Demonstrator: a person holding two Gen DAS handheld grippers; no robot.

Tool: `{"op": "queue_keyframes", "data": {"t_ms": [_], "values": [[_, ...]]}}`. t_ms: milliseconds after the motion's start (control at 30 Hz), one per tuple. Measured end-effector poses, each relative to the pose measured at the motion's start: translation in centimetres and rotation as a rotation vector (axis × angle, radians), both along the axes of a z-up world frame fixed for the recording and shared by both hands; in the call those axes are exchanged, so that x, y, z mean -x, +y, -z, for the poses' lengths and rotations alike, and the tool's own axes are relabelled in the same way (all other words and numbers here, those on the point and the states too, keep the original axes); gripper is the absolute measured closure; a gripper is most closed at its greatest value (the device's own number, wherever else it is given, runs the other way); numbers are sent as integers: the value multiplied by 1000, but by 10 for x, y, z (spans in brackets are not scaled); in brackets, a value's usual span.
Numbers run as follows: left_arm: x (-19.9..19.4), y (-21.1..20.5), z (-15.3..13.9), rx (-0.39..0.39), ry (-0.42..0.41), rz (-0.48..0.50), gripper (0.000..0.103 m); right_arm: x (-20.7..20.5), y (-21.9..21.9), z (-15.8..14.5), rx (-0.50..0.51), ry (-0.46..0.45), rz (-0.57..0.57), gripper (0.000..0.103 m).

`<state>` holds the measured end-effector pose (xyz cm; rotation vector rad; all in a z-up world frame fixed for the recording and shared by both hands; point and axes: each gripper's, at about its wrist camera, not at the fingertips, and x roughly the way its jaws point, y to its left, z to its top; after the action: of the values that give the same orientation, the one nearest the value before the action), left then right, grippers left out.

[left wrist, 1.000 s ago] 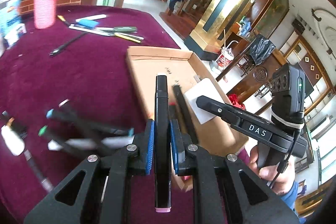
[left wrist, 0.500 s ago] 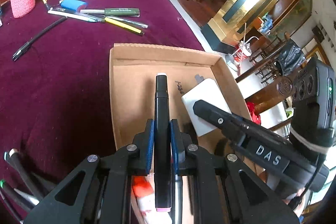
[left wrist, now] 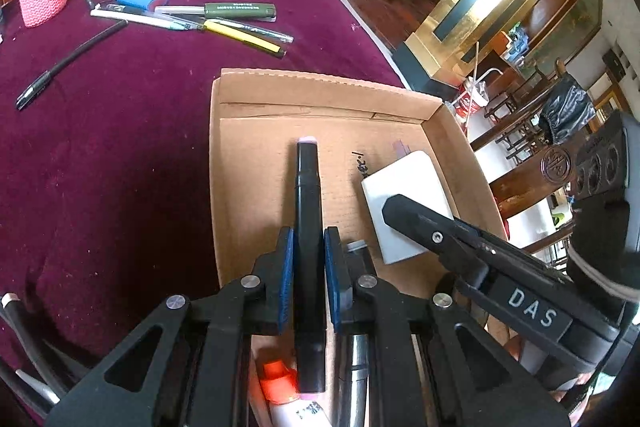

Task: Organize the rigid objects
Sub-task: 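Open the right tool to drop the charger in the tray while the left tool releases the marker, then grasp the white dropper bottle on the table with the left tool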

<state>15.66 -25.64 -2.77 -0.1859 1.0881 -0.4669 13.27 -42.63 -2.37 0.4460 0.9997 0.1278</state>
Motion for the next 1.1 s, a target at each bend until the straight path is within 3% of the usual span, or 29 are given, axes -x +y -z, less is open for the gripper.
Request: {"op": "queue_keyframes", "data": {"t_ms": [100, 233, 433, 600, 833, 1100], "values": [[1, -3, 0, -6, 6, 9, 90, 4, -1, -4, -5, -13, 7, 76], [5, -6, -2, -16, 10, 23, 80, 12, -1, -12, 21, -38, 21, 71], [19, -3, -11, -14, -5, 31, 80, 32, 2, -21, 41, -79, 40, 71], [33, 8, -22, -3, -26, 33, 80, 54, 6, -26, -6, -112, 55, 71], [56, 42, -34, 51, -51, 29, 80, 83, 36, -37, -76, -168, 8, 64], [77, 117, -44, 88, -86, -32, 80, 103, 103, -47, -71, -205, -142, 63]]}}
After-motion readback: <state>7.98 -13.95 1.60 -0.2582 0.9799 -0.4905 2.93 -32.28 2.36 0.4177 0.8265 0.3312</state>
